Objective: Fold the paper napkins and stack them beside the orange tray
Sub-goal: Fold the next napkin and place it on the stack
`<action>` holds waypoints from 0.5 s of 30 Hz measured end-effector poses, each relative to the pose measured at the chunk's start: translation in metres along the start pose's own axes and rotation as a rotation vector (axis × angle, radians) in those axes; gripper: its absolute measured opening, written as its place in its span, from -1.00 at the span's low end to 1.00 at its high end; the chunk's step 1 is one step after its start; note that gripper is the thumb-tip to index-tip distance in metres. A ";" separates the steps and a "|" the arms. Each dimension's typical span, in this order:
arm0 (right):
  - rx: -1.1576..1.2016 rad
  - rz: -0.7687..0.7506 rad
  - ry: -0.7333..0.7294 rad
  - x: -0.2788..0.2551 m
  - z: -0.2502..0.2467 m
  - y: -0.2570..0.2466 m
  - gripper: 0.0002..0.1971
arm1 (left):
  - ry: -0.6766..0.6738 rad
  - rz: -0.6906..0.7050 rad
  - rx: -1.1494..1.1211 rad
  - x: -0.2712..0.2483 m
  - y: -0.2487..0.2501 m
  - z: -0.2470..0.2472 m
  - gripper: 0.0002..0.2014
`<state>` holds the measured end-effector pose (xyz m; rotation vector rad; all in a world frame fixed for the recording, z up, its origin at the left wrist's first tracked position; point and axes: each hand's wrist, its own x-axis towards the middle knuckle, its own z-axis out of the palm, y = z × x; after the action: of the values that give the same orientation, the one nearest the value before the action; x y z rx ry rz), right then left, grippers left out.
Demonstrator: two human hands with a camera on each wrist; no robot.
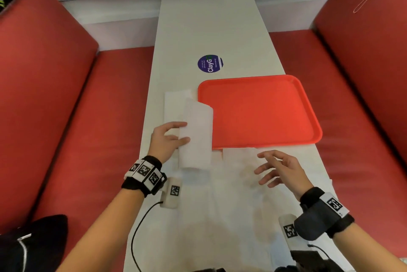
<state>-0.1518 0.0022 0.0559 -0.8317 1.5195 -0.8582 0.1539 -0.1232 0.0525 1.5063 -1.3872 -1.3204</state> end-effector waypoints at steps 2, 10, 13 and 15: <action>-0.002 -0.001 0.005 0.004 0.002 -0.002 -0.76 | 0.042 0.043 0.002 0.016 0.008 -0.013 -0.59; 0.000 0.010 0.027 0.025 0.005 -0.010 -0.74 | 0.118 -0.038 -0.027 0.088 -0.002 -0.036 -0.56; -0.008 0.009 0.042 0.033 0.003 -0.010 -0.74 | 0.058 -0.095 0.024 0.110 -0.017 -0.035 -0.50; -0.014 0.016 0.054 0.036 0.001 -0.009 -0.74 | 0.062 -0.118 0.063 0.120 -0.024 -0.033 -0.48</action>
<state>-0.1539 -0.0336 0.0466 -0.8110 1.5786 -0.8652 0.1817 -0.2401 0.0116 1.6794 -1.3298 -1.3002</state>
